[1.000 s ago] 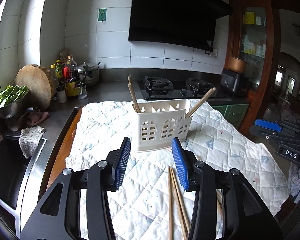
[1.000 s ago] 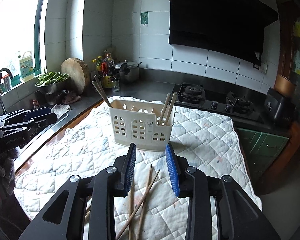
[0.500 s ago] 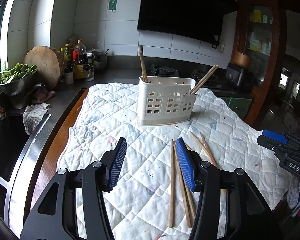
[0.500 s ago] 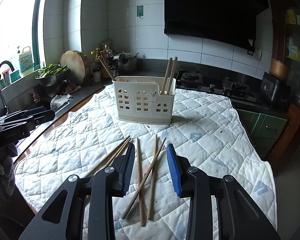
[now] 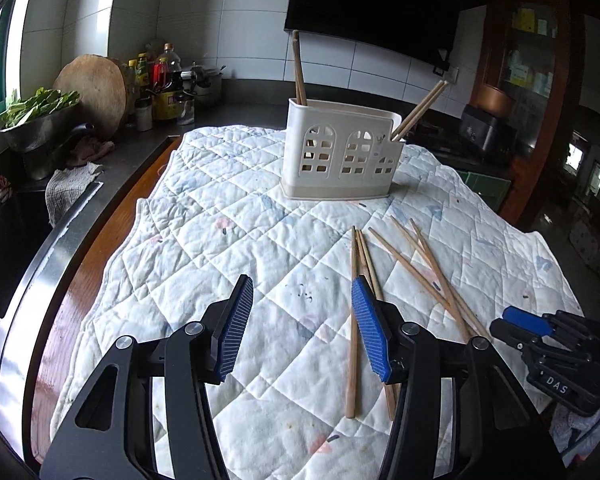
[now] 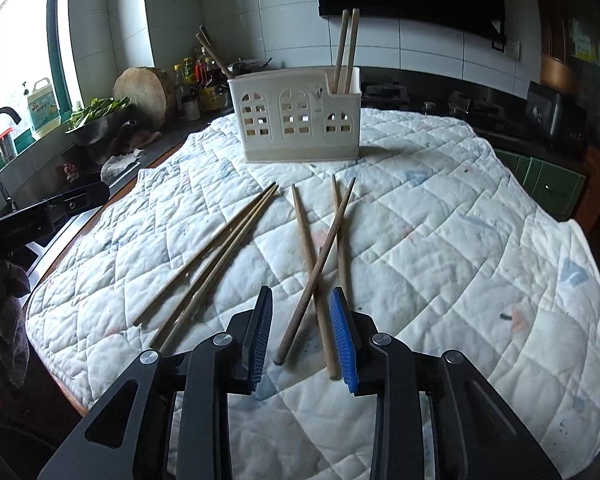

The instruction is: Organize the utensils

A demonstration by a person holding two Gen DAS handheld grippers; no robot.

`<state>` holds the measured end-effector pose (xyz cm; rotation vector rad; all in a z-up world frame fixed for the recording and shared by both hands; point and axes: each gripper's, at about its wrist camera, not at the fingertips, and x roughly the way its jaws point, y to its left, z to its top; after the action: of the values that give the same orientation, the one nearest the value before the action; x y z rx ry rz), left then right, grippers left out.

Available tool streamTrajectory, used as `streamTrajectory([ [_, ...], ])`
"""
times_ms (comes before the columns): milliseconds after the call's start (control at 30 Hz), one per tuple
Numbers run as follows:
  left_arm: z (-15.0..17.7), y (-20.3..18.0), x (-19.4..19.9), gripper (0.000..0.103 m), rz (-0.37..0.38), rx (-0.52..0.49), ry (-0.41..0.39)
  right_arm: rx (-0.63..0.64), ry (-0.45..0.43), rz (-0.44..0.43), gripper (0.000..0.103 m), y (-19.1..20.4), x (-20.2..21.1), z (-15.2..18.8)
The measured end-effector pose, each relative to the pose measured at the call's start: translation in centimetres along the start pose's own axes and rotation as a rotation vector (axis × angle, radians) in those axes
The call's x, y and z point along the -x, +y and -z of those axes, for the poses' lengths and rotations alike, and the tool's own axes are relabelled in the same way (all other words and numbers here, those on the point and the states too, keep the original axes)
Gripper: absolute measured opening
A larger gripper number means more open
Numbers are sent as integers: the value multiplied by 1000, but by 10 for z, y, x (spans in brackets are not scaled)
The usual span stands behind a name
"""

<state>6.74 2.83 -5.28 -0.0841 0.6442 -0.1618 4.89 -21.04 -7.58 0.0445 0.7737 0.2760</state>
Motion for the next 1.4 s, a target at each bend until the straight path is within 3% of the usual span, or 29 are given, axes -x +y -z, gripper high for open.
streamTrajectory([
  [533, 36, -8, -18, 50, 38, -34, 84, -59, 69, 30, 16, 1, -36, 14],
  [767, 50, -24, -34, 25, 95, -84, 140, -75, 58, 53, 7, -5, -34, 15],
  [1333, 59, -32, -61, 21, 111, -92, 205, -21, -95, 51, 7, -8, 16, -15],
  [1400, 59, -33, -62, 14, 100, -95, 201, -17, -116, 48, 7, -9, 24, -21],
])
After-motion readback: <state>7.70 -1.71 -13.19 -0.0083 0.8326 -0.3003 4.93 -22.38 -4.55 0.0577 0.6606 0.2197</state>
